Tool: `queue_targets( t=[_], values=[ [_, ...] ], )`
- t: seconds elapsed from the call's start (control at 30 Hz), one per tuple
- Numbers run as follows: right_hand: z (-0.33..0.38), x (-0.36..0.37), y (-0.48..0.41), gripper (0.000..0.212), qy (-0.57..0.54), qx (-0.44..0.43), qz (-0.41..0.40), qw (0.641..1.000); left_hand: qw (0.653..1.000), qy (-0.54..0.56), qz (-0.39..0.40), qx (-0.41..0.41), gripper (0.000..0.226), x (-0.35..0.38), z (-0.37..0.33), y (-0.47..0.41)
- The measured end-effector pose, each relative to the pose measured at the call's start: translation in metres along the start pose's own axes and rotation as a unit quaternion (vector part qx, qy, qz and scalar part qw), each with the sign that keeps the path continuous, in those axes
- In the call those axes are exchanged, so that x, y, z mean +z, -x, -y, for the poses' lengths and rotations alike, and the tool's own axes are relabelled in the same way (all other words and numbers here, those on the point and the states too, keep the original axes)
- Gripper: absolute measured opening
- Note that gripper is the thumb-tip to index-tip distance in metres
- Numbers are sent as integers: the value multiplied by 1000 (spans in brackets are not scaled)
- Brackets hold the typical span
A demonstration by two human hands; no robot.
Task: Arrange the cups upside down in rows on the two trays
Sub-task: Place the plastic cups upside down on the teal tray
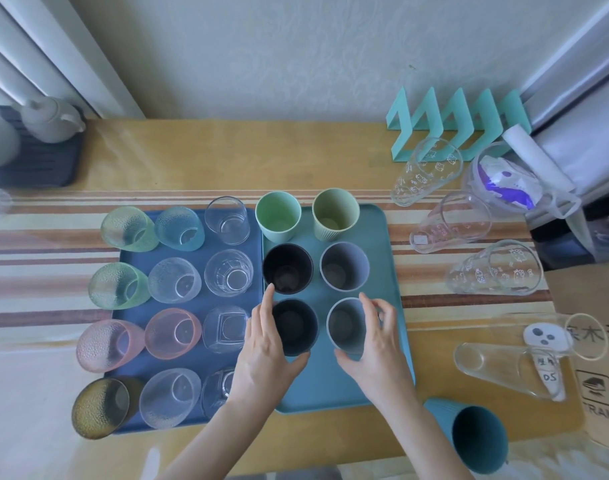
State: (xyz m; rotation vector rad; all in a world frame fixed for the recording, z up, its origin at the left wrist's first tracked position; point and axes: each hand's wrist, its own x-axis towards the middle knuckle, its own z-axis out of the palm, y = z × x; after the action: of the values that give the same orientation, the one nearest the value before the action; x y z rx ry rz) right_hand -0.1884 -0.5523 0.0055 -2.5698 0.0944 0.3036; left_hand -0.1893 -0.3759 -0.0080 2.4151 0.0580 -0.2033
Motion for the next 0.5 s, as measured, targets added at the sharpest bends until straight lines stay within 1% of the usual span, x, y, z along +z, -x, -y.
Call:
queue_targets(
  t=[0.2,0.5],
  values=[
    [0,1,-1,86,-2,0,0,1000,1000,1,11,-8,114,1,-3,1],
    [2,1,1,85,-19,10,-1,1000,1000,-4,11,2,114,0,-1,2]
  ],
)
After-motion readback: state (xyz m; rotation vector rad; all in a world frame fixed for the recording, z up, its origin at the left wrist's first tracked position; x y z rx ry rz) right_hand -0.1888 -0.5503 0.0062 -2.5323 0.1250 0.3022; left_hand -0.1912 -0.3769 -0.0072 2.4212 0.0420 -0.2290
